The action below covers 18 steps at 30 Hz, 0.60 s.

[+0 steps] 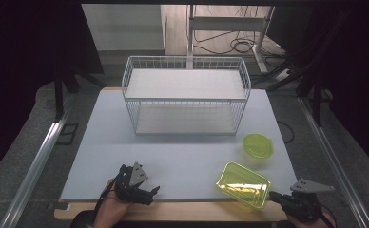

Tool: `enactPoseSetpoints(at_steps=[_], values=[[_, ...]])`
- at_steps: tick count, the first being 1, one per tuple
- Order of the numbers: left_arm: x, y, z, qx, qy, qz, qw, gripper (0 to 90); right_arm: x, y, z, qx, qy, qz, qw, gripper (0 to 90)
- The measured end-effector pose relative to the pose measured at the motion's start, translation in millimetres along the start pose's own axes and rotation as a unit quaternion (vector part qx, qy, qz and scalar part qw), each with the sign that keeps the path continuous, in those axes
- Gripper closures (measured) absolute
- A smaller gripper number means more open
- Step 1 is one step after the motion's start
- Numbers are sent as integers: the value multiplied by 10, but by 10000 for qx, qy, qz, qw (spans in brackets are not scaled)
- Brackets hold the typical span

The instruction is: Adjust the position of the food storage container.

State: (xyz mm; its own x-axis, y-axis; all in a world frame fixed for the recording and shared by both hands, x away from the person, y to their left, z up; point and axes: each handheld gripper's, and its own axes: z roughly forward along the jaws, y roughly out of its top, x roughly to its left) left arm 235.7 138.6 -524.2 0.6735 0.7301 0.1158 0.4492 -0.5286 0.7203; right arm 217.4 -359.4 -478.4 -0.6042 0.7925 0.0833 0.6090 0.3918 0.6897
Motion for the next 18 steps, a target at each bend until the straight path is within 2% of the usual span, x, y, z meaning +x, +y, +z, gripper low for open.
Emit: enactPoseSetpoints(at_steps=[9, 18], values=[[-5, 15, 9, 104, -39, -131, 9999, 51, -8, 185, 203, -91, 71, -92, 9999, 893], [-13, 22, 13, 183, 9, -116, 9998, 87, 100, 466, 542, -109, 409, -235, 9988, 893]])
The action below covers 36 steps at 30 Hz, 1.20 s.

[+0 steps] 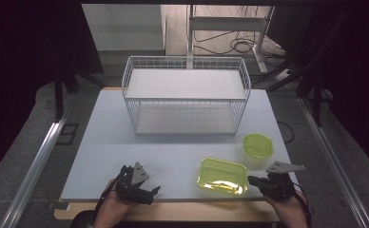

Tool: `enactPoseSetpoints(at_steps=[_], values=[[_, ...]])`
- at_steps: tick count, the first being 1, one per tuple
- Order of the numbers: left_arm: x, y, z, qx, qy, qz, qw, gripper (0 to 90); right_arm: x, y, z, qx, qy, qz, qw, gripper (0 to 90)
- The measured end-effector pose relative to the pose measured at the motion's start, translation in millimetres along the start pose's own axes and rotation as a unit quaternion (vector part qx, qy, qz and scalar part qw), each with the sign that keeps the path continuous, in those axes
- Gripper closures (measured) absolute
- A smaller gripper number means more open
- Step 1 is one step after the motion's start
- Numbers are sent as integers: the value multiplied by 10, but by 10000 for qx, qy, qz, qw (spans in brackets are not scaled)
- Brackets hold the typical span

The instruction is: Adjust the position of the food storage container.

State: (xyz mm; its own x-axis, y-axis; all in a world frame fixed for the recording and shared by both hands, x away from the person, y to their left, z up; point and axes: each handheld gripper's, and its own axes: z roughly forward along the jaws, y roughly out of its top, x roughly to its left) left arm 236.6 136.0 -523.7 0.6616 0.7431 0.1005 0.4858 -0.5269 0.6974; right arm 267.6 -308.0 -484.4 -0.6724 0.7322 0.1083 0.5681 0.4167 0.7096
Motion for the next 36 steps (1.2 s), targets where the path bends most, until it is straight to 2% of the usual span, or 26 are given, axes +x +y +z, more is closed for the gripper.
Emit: enactPoseSetpoints(at_steps=[7, 9, 13, 14, 15, 17, 23, 26, 30, 32, 36], values=[[12, -2, -9, -7, -9, -69, 10000, 111, 93, 192, 229, 47, 212, -161, 9996, 892], [17, -4, -14, 5, -9, -81, 10000, 124, 125, 286, 365, 64, 276, -240, 9993, 892], [30, -7, -25, 17, 22, -105, 9999, 131, 156, 357, 481, 79, 366, -257, 9990, 892], [40, -9, -31, 19, 43, -103, 9999, 134, 184, 416, 573, 102, 411, -313, 9986, 891], [50, -13, -39, 14, 65, -127, 9999, 134, 184, 416, 573, 102, 411, -313, 9986, 891], [106, -32, -67, -2, 138, -196, 9997, 137, 217, 499, 685, 118, 459, -369, 9982, 892], [219, -90, -93, 36, 212, -413, 9989, 139, 268, 645, 844, 132, 513, -461, 9975, 892], [227, -96, -96, 30, 216, -407, 9989, 139, 310, 746, 960, 153, 536, -549, 9969, 892], [210, -99, -93, 63, 223, -329, 9992, 138, 321, 764, 983, 126, 460, -641, 9968, 891], [212, -104, -95, 64, 223, -324, 9992, 135, 299, 741, 938, 75, 384, -624, 9973, 889], [221, -123, -113, 13, 205, -327, 9993, 115, 260, 681, 774, 16, 383, -629, 9973, 799]])
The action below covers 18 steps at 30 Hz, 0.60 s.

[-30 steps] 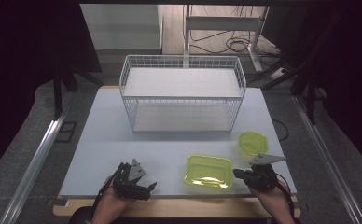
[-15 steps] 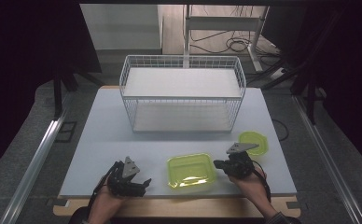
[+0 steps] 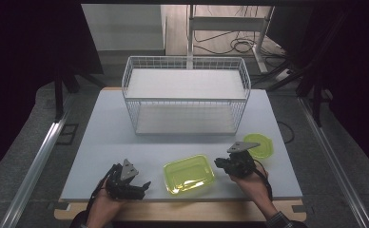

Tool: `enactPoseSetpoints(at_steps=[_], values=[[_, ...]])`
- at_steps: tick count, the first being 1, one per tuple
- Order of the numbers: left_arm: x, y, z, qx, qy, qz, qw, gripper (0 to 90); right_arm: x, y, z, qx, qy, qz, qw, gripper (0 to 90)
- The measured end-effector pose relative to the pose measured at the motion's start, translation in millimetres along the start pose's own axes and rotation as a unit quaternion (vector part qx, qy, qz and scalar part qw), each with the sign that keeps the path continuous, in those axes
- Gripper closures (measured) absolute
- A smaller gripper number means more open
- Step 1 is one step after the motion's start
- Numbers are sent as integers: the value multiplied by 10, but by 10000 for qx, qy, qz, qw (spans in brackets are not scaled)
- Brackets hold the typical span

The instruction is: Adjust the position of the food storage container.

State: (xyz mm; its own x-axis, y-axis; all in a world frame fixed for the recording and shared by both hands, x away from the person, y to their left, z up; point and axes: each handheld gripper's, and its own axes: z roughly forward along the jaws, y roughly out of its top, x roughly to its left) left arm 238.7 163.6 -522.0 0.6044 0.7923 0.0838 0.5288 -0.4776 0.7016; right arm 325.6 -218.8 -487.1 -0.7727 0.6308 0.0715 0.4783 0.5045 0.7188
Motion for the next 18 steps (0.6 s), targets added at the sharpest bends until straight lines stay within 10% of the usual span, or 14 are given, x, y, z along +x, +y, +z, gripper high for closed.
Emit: enactPoseSetpoints(at_steps=[7, 18], values=[[-15, -20, -15, -147, -404, -109, 9990, 62, 59, -93, -233, -243, -104, -104, 9996, 548], [-45, -70, -46, -387, -441, 5, 9983, 20, 96, -297, -248, -182, -60, -190, 9996, 186]])
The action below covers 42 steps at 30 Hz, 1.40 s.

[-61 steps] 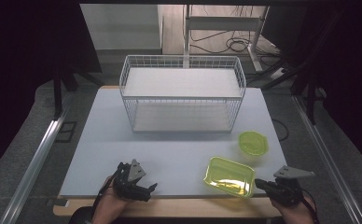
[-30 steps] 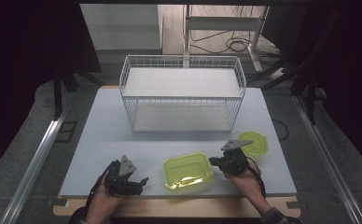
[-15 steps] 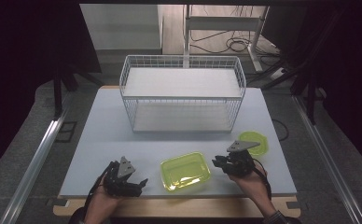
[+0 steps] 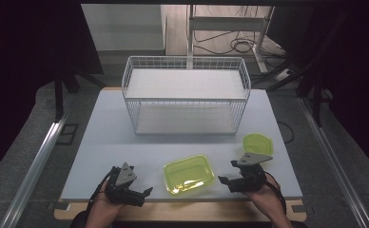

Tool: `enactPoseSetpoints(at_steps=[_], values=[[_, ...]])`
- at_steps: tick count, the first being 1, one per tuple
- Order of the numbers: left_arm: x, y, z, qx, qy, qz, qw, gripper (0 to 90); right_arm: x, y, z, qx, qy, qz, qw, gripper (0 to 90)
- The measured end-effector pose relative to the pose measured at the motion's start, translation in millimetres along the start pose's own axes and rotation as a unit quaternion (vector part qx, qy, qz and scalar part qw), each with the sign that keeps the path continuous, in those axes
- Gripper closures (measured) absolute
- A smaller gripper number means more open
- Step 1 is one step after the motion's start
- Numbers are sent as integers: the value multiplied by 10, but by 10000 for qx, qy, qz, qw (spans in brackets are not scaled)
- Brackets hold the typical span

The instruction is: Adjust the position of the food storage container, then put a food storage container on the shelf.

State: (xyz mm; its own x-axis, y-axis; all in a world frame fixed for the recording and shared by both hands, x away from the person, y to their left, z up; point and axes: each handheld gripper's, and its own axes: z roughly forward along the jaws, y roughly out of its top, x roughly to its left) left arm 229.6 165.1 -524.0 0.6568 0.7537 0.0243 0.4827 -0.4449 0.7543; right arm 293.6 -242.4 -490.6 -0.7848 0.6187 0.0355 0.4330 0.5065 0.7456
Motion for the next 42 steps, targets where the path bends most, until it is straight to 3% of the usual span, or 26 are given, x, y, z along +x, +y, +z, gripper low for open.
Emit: enactPoseSetpoints(at_steps=[6, 11, 23, 31, 36, 42], values=[[-4, -4, 13, 40, 52, 80, 9999, 18, -15, -36, 42, 68, 103, 48, 9999, 78], [3, -10, 19, 71, 77, 122, 9999, 18, -19, -33, 40, 52, 92, 81, 9999, 76], [2, -15, 34, 91, 74, 127, 9999, 18, -8, -10, 76, 23, 114, 518, 9986, 42], [2, -17, 46, 122, 77, 132, 9998, 19, -23, 80, 38, -4, 318, 769, 9965, 196], [-2, -16, 51, 132, 99, 136, 9998, 19, -32, 128, 48, 4, 328, 849, 9958, 247], [-2, -16, 59, 159, 133, 146, 9997, 20, -79, 224, 96, -110, 649, 1156, 9911, 363]])
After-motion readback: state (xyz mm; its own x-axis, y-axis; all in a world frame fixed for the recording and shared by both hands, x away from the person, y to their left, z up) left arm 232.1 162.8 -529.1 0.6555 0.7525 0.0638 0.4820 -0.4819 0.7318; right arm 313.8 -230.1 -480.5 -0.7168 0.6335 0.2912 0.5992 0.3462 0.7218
